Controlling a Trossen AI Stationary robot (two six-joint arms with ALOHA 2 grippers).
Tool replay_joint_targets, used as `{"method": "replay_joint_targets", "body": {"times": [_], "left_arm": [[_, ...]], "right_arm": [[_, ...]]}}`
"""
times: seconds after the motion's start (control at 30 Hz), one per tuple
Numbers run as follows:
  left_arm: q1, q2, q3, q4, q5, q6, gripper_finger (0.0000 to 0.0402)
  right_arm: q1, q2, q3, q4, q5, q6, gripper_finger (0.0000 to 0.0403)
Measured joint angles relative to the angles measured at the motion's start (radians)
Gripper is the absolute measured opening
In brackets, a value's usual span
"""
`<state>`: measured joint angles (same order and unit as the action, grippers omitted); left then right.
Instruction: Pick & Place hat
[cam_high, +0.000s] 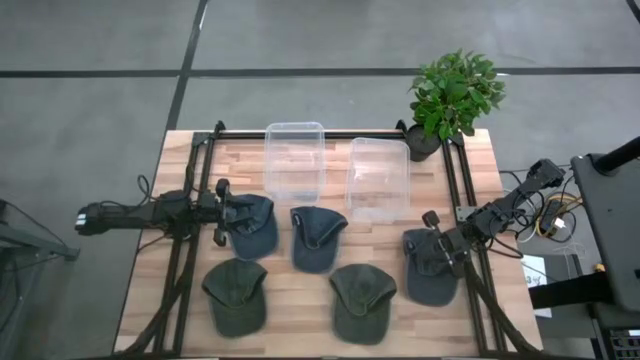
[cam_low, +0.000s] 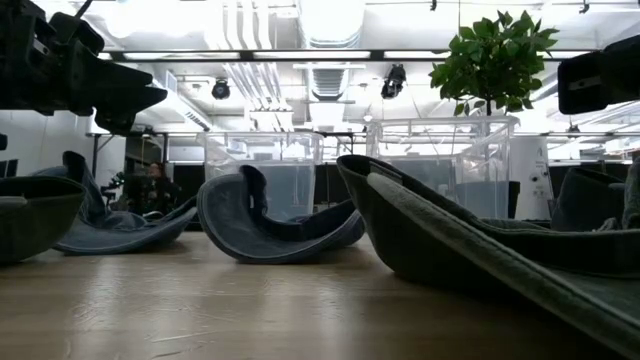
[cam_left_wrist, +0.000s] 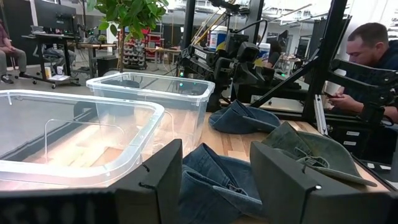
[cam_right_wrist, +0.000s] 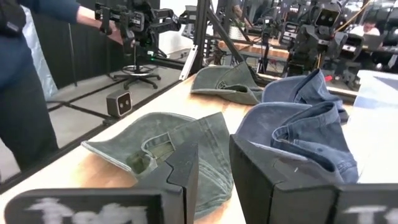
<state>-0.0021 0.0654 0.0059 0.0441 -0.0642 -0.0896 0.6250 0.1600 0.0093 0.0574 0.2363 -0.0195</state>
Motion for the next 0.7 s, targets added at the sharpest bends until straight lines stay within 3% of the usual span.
{"method": "replay_joint_targets", "body": {"times": [0.23, 0.7], "left_arm": [[0.000, 0.000, 0.000, 0.000, 0.000, 0.000, 0.0181], [0.000, 0.000, 0.000, 0.000, 0.000, 0.002, 0.0181]], "right_arm": [[0.000, 0.000, 0.000, 0.000, 0.000, 0.129, 0.0086], [0.000, 0.000, 0.000, 0.004, 0.002, 0.064, 0.0086]]}}
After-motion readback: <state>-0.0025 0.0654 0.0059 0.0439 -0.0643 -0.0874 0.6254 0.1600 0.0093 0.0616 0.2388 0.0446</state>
